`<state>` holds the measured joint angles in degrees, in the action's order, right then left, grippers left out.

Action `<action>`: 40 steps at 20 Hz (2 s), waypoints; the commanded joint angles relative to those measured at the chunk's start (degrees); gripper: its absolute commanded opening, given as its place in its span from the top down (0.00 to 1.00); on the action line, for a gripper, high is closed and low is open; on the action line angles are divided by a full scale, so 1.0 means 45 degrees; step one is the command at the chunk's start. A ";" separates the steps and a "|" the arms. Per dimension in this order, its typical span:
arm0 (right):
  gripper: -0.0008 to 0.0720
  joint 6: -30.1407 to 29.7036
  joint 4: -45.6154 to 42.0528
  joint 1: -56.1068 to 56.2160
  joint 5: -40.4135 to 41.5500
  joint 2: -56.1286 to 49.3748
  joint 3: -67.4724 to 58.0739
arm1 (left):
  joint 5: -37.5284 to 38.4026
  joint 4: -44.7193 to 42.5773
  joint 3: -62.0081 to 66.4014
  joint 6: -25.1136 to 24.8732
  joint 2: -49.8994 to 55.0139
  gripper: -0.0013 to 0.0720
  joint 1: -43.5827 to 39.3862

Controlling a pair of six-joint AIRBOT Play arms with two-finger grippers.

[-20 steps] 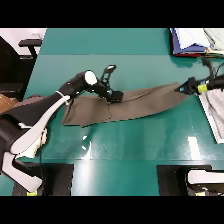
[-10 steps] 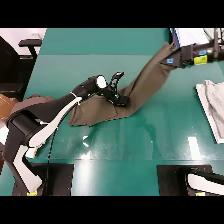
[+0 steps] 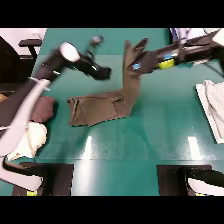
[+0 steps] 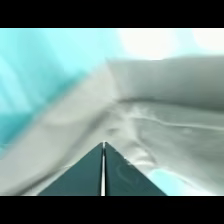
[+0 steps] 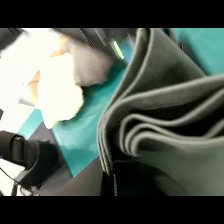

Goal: Fold the shirts.

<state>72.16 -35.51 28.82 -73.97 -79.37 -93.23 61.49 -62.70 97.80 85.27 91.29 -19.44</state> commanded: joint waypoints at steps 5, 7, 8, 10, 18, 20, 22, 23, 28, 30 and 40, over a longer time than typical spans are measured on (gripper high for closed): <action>0.51 -0.1044 0.0597 0.4940 0.4007 -0.3988 -0.1418 | 0.0593 -0.2657 0.0194 -0.0039 -0.4794 0.94 0.3653; 0.33 -0.1020 -0.0097 0.5328 0.3390 -0.5134 -0.2448 | 0.0767 -0.2657 0.0185 -0.0039 -0.5168 0.95 0.4065; 0.33 -0.0656 -0.0539 0.5217 0.2642 -0.5469 -0.2803 | 0.0981 -0.2657 0.0185 -0.0039 -0.5221 0.94 0.4177; 0.33 -0.0364 -0.1127 0.4590 0.1418 -0.5547 -0.2691 | 0.1554 -0.2676 0.0180 -0.0049 -0.5217 0.95 0.4172; 0.37 0.0442 -0.3011 -0.0724 0.1365 -0.2229 0.4007 | 0.1865 -0.2540 0.0180 -0.0049 -0.5202 0.94 0.4104; 0.21 0.0884 -0.2963 -0.1797 0.2050 -0.1880 0.5469 | 0.1749 -0.2263 0.0180 -0.0049 -0.5207 0.94 0.4109; 0.22 0.0835 -0.1972 -0.2302 0.2404 -0.2152 0.6251 | 0.1695 -0.2205 0.0180 -0.0049 -0.5202 0.94 0.4109; 0.23 0.0641 -0.1574 -0.2331 0.2399 -0.2472 0.6285 | 0.1632 -0.2157 0.0180 -0.0049 -0.5202 0.95 0.4109; 0.23 0.0136 0.0034 -0.0937 0.2448 -0.4857 0.4503 | 0.1564 -0.2040 0.0180 -0.0053 -0.5202 0.94 0.4109; 0.23 0.0136 0.0767 -0.0189 0.2448 -0.5887 0.3429 | 0.1579 -0.2030 0.0180 -0.0049 -0.5202 0.95 0.4109; 0.97 0.0389 -0.0719 -0.0248 0.2064 -0.6173 0.0136 | 0.1768 -0.1224 0.0131 -0.0053 -0.5207 0.95 0.3128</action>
<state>72.36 -33.76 30.50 -63.90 -109.93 -90.13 68.93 -68.07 98.54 85.06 67.90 -2.83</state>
